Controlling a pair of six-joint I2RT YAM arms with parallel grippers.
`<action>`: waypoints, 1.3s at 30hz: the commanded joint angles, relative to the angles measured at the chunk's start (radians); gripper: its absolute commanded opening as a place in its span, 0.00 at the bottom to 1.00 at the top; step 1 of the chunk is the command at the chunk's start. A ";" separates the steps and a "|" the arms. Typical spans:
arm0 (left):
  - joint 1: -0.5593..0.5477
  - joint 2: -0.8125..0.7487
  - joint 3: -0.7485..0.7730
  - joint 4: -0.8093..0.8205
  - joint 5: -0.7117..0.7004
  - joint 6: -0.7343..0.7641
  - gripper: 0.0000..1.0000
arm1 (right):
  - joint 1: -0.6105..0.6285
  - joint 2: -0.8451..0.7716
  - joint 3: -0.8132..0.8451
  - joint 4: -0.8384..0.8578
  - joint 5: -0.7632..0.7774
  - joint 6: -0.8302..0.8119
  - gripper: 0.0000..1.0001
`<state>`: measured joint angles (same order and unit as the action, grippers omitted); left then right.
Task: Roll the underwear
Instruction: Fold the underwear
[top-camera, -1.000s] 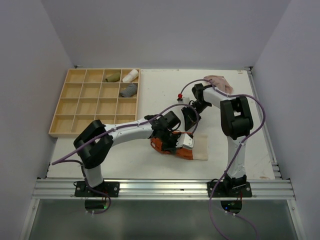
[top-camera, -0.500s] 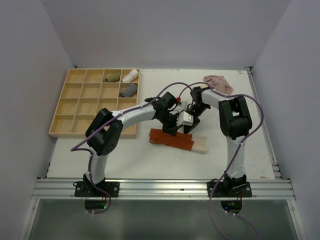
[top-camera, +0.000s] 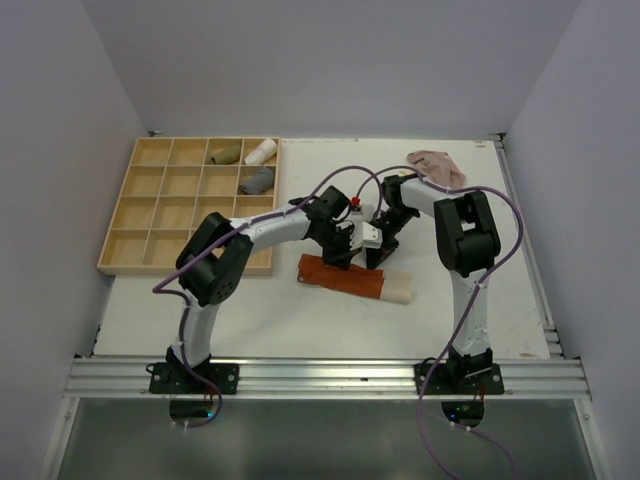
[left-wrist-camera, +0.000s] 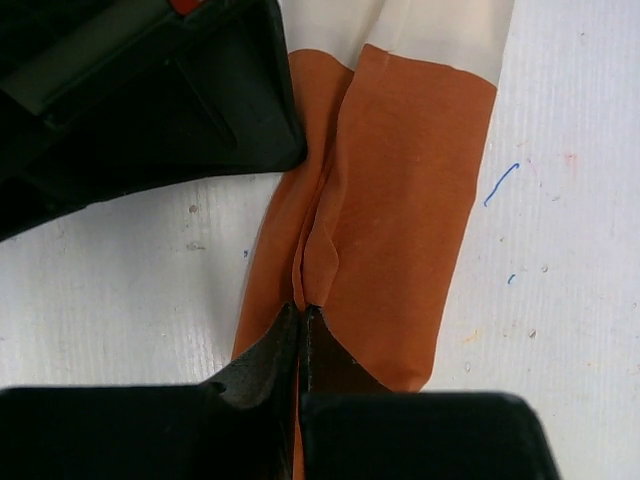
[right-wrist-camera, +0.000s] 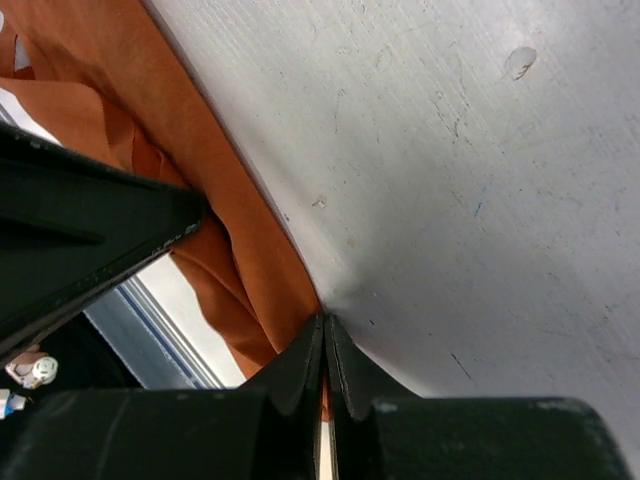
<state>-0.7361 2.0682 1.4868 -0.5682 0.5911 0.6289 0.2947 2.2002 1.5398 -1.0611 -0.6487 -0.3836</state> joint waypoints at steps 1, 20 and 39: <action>0.014 -0.065 -0.028 0.073 -0.004 -0.023 0.00 | 0.004 0.029 0.029 -0.002 0.008 -0.034 0.06; 0.026 -0.106 -0.045 0.177 -0.060 -0.035 0.00 | 0.006 0.052 0.054 -0.017 0.006 -0.037 0.06; 0.040 0.030 0.026 0.243 -0.169 -0.064 0.16 | 0.006 0.076 0.052 -0.036 0.018 -0.038 0.06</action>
<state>-0.7067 2.0880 1.4509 -0.3805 0.4496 0.5831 0.2955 2.2486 1.5879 -1.1217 -0.6731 -0.3939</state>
